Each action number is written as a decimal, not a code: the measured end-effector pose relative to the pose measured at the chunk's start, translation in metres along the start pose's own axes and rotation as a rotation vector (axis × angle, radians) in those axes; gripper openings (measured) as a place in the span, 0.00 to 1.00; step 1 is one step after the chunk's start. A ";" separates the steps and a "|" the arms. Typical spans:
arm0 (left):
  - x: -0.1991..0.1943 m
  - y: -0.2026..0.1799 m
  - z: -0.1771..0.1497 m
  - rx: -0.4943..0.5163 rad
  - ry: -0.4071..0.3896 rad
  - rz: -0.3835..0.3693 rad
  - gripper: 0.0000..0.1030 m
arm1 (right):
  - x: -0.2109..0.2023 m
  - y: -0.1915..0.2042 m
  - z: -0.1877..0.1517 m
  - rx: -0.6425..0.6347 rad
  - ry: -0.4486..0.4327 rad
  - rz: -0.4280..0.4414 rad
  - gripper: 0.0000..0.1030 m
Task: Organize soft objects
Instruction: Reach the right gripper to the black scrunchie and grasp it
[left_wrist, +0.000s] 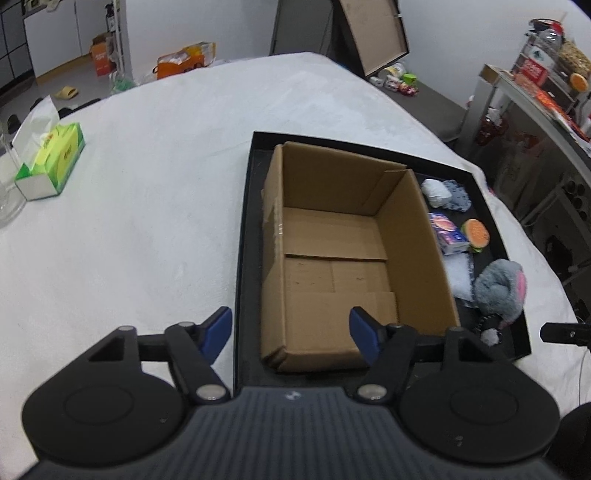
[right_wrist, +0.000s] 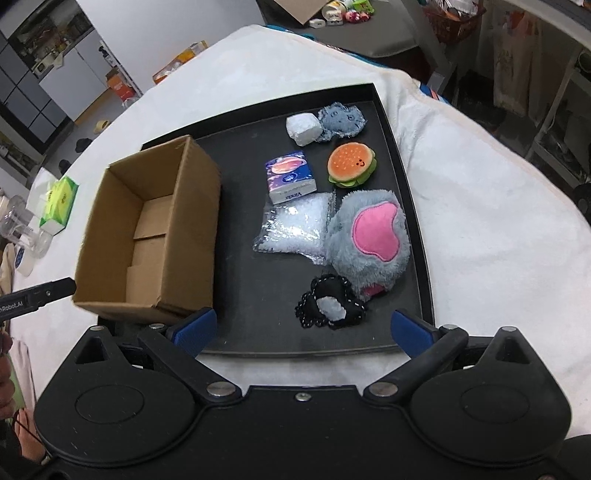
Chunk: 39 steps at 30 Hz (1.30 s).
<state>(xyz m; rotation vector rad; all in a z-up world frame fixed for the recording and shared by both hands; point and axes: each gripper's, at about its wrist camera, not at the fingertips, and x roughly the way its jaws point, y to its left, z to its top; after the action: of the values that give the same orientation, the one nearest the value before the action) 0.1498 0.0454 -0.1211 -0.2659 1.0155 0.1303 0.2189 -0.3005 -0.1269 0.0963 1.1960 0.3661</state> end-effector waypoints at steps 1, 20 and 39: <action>0.004 0.002 0.001 -0.005 0.002 0.002 0.63 | 0.005 -0.001 0.002 0.006 0.004 -0.002 0.97; 0.051 0.008 0.012 -0.028 0.087 0.069 0.29 | 0.083 -0.013 0.015 0.050 0.121 -0.050 0.94; 0.056 0.007 0.008 -0.051 0.123 0.065 0.13 | 0.090 -0.009 0.014 0.025 0.155 0.048 0.18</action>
<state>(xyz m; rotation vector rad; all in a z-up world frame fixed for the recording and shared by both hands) 0.1841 0.0535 -0.1657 -0.2905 1.1448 0.2011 0.2617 -0.2774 -0.2046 0.1206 1.3536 0.4067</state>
